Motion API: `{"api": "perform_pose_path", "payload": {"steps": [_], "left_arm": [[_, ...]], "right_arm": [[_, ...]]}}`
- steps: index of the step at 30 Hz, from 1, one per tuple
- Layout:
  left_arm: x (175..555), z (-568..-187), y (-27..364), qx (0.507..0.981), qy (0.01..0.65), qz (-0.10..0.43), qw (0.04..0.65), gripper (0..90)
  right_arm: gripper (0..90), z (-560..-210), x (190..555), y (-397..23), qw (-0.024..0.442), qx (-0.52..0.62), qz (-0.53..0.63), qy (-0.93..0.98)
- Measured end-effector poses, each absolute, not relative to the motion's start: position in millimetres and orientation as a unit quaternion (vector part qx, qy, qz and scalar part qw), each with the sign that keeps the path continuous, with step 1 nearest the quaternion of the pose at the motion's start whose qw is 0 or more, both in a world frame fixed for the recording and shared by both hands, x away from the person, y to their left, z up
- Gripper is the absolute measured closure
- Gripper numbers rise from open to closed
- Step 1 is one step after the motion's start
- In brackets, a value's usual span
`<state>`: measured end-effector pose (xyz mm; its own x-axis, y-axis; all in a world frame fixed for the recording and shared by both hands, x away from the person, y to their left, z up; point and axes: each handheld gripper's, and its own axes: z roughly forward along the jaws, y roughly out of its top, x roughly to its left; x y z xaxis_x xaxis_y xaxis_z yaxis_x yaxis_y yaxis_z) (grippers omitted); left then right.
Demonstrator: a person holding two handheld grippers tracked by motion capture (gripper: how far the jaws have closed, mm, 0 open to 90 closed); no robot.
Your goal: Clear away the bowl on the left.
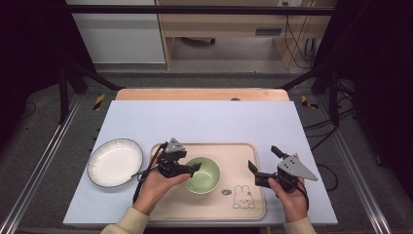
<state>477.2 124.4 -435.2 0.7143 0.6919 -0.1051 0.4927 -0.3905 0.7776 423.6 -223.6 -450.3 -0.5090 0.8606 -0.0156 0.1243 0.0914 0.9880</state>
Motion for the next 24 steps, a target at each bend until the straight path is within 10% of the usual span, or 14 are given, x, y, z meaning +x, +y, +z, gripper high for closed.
{"api": "perform_pose_path", "payload": {"steps": [24], "left_arm": [[463.6,-409.8,121.9,0.799,0.292,0.158,0.501,11.0]], "right_arm": [[3.4,-451.1,417.6,-233.2,0.33,0.386,0.563,0.652]]}}
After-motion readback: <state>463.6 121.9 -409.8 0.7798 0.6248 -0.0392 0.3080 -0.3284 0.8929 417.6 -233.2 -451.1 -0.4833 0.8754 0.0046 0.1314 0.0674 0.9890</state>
